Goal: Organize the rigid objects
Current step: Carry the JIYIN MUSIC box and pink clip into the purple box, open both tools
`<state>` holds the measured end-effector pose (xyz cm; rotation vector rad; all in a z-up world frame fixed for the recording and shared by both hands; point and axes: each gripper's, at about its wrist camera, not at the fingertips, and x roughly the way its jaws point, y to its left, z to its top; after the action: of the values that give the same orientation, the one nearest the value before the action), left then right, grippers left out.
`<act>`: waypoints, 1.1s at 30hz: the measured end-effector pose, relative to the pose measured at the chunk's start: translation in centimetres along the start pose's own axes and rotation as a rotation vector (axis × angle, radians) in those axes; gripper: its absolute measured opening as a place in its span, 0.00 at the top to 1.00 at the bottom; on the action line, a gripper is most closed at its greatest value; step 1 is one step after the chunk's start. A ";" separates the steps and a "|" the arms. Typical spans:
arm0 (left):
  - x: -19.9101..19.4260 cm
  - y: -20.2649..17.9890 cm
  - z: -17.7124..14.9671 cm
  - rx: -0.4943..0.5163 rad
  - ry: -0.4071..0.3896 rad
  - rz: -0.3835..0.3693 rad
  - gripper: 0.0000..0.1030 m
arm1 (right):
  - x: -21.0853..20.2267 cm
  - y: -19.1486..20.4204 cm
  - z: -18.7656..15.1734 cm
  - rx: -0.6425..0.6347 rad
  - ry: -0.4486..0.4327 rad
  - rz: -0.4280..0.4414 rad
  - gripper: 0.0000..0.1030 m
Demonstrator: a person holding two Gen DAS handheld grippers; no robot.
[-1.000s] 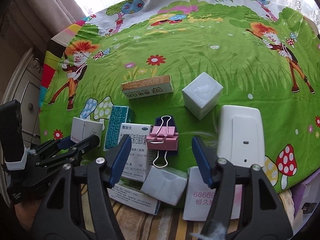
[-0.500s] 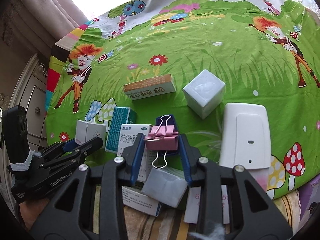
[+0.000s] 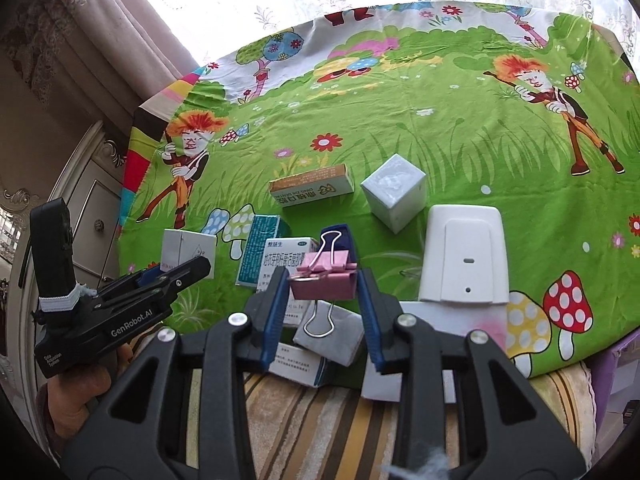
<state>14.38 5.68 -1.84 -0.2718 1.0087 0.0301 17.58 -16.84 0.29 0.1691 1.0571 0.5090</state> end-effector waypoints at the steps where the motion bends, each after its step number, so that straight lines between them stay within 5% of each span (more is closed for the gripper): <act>1: -0.3 -0.2 0.0 0.003 -0.005 -0.005 0.57 | -0.5 0.0 -0.2 -0.003 -0.009 0.003 0.62; 24: -5.4 -13.8 -4.6 0.224 -0.008 -0.261 0.57 | -12.8 -8.5 -6.8 0.078 -0.156 -0.025 0.62; 33: -6.5 -20.1 -7.2 0.326 0.057 -0.399 0.57 | -17.6 -13.7 -9.7 0.105 -0.209 -0.142 0.62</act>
<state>7.91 -14.82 4.22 -0.1714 0.9835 -0.5027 6.69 -38.19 4.29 0.2332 0.8849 0.3003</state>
